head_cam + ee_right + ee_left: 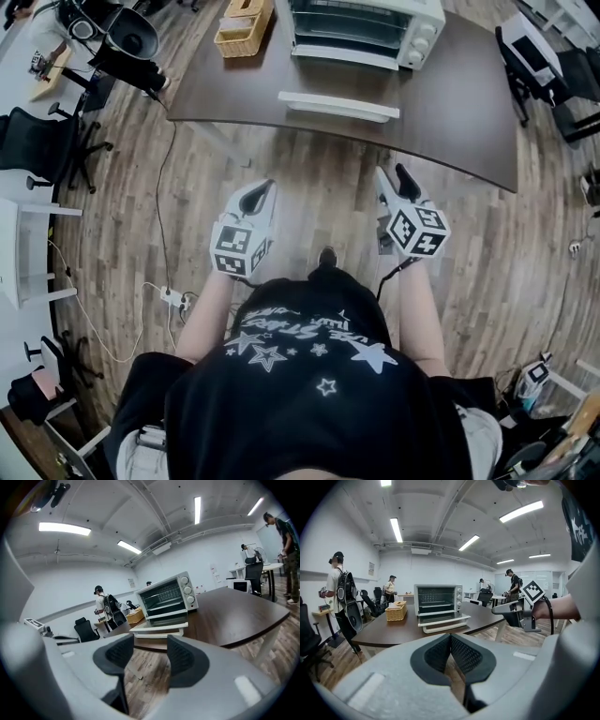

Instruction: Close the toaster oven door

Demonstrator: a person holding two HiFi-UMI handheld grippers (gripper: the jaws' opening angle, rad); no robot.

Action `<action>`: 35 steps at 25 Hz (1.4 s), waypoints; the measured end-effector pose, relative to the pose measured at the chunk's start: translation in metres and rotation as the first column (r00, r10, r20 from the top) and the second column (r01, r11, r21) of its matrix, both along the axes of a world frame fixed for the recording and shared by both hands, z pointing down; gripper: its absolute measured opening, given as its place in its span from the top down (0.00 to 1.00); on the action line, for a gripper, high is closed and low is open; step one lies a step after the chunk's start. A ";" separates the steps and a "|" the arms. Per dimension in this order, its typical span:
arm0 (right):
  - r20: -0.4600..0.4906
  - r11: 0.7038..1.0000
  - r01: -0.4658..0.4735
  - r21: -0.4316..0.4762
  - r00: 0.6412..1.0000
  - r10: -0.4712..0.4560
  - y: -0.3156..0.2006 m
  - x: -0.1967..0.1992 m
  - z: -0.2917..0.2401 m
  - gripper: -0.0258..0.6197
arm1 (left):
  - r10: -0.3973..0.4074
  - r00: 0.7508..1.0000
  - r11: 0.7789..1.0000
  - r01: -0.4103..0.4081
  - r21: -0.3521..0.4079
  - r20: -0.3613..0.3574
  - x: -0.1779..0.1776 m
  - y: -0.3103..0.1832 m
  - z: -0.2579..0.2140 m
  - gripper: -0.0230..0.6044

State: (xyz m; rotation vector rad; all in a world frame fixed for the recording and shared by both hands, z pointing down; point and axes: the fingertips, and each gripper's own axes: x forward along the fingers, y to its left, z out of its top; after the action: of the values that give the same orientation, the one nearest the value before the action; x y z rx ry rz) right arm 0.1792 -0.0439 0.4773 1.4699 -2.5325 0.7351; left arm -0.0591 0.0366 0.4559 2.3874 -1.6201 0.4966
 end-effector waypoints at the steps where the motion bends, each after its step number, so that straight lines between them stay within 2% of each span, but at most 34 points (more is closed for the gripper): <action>1: -0.005 1.000 0.008 -0.002 1.000 -0.008 -0.008 0.003 0.002 0.61 | -0.011 1.000 1.000 0.011 0.002 -0.001 0.002 -0.006 0.000 0.95; 6: -0.015 1.000 0.010 -0.026 1.000 -0.011 -0.035 0.017 0.017 0.61 | -0.042 0.999 0.999 0.042 -0.005 -0.014 0.010 -0.025 0.002 0.95; 12: -0.033 0.998 0.006 -0.065 0.999 -0.008 -0.052 0.020 0.036 0.61 | -0.090 0.996 0.995 0.089 -0.035 -0.017 0.000 -0.040 0.010 0.95; 17: -0.015 0.999 -0.020 -0.043 1.000 0.019 -0.073 0.017 0.039 0.61 | -0.101 0.995 0.994 0.100 -0.048 -0.021 -0.008 -0.062 0.018 0.95; 35: -0.188 0.977 -0.127 -0.168 0.978 0.095 -0.146 -0.003 0.093 0.61 | -0.078 0.996 0.990 0.072 -0.120 -0.047 -0.039 -0.157 0.045 0.95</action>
State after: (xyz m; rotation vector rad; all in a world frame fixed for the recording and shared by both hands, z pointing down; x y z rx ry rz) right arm 0.1760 -0.1903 0.5703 1.5504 -2.2053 0.7853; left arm -0.0980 -0.1204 0.5014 2.2269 -1.6055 0.4986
